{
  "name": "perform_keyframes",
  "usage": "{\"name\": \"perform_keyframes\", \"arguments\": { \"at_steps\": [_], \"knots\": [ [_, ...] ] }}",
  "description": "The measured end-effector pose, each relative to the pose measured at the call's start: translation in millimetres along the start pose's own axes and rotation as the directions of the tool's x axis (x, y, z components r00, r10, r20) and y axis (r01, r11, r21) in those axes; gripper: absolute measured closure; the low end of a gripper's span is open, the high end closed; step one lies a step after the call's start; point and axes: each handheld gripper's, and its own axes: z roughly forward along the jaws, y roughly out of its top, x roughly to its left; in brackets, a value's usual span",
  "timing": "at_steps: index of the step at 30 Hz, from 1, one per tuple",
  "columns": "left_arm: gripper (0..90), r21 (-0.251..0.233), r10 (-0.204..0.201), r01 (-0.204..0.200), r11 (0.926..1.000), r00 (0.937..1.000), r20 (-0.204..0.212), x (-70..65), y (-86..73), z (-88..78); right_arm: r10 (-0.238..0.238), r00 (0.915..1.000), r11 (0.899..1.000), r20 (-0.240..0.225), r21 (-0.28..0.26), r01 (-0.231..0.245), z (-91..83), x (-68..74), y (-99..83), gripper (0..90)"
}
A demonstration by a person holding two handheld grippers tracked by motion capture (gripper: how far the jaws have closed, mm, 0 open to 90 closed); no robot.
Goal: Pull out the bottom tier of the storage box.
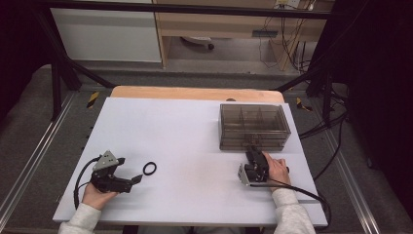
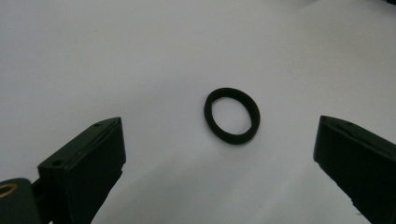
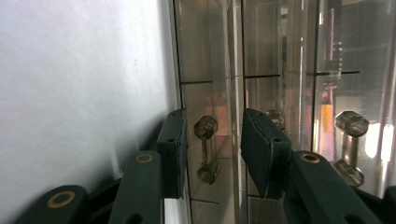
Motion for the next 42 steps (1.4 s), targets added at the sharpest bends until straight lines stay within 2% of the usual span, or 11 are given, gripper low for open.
{"name": "perform_keyframes", "arguments": {
  "at_steps": [8,42],
  "knots": [
    [2.2,0.002,0.0,0.0,1.0,1.0,-0.001,0.1,-0.1,0.2,-0.004,1.0,1.0,-0.001,0.006,0.004,3.4,-0.5,-0.6,67.2],
    [2.3,0.001,0.002,-0.002,1.0,1.0,0.001,-0.3,0.2,-0.3,-0.015,0.9996,1.0,-0.026,0.001,0.015,-4.2,-2.1,-0.3,68.1]
  ]
}}
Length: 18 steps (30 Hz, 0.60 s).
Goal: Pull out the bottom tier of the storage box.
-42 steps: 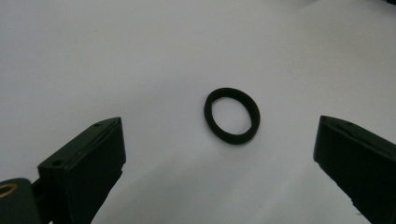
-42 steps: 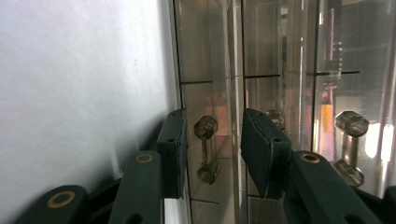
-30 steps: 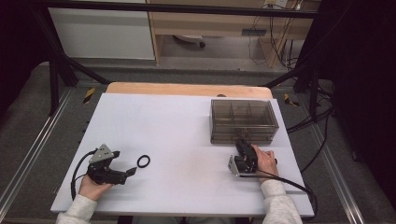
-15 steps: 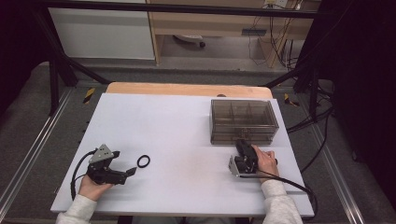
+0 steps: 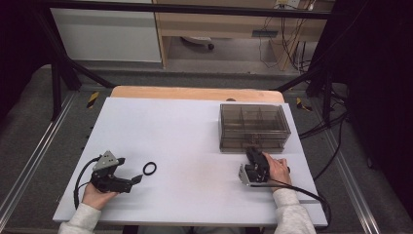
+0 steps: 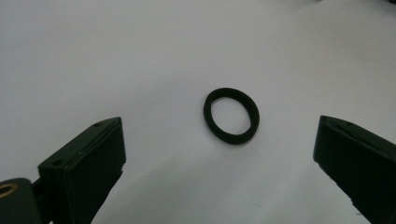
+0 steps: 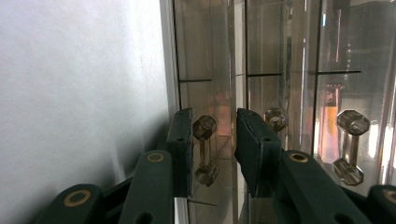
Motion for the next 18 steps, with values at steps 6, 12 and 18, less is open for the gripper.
{"name": "perform_keyframes", "arguments": {
  "at_steps": [6,12,18],
  "knots": [
    [2.3,0.0,0.0,0.0,1.0,1.0,0.002,-0.1,0.0,-0.1,0.0,1.0,1.0,-0.003,-0.001,0.0,-2.0,0.3,0.3,68.1],
    [2.3,0.001,-0.001,0.001,1.0,1.0,0.002,-0.4,0.1,0.1,0.0,1.0,1.0,-0.005,-0.003,0.0,-4.0,0.6,0.4,68.0],
    [2.3,0.0,-0.001,0.001,1.0,1.0,0.003,-0.6,0.0,0.1,0.001,0.9999,1.0,-0.01,-0.004,-0.001,-6.5,1.0,0.4,68.1]
  ]
}}
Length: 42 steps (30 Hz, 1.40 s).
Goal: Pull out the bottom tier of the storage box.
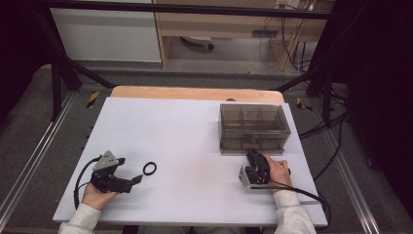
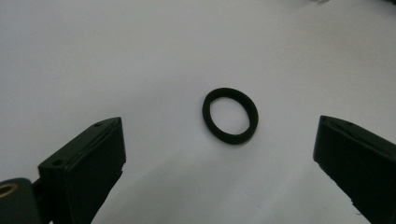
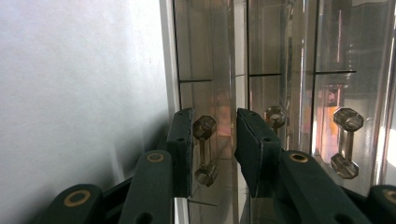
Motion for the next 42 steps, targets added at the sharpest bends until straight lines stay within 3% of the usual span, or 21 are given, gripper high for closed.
{"name": "perform_keyframes", "arguments": {
  "at_steps": [42],
  "knots": [
    [2.3,-0.002,0.002,-0.002,1.0,1.0,-0.003,-0.5,0.2,-1.1,0.001,1.0,1.0,-0.009,-0.01,-0.002,-18.7,2.3,2.0,68.3]
  ]
}}
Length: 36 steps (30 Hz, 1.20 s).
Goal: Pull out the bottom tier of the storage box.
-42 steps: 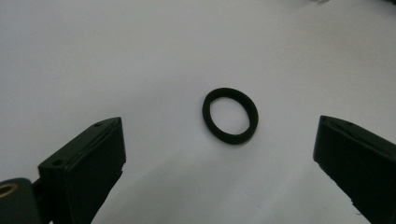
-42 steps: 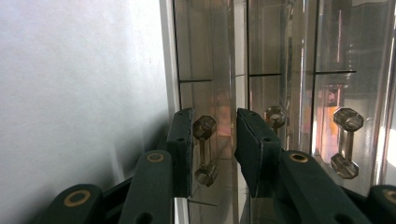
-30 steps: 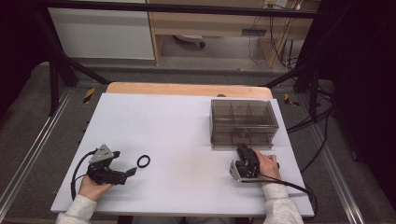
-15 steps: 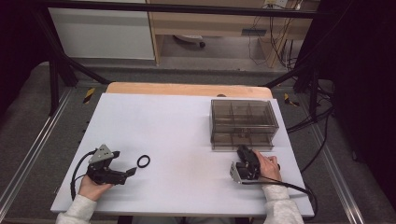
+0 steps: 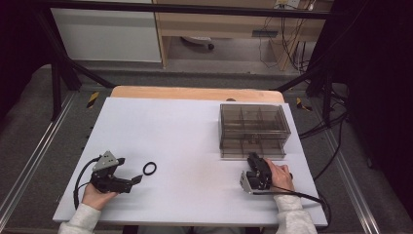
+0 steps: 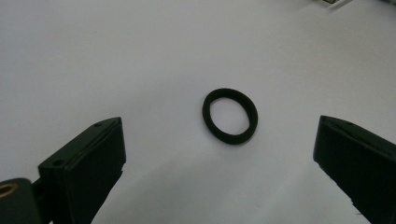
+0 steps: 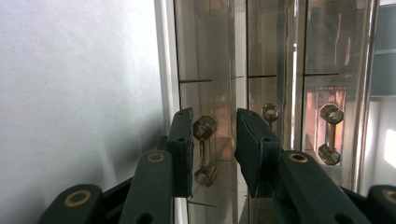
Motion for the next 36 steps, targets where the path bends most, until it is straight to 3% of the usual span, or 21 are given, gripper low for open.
{"name": "perform_keyframes", "arguments": {
  "at_steps": [36],
  "knots": [
    [2.3,-0.003,0.0,0.0,1.0,1.0,0.0,-0.3,0.3,-0.6,-0.001,0.9999,1.0,-0.012,-0.009,0.001,-18.3,3.0,-0.8,68.2]
  ]
}}
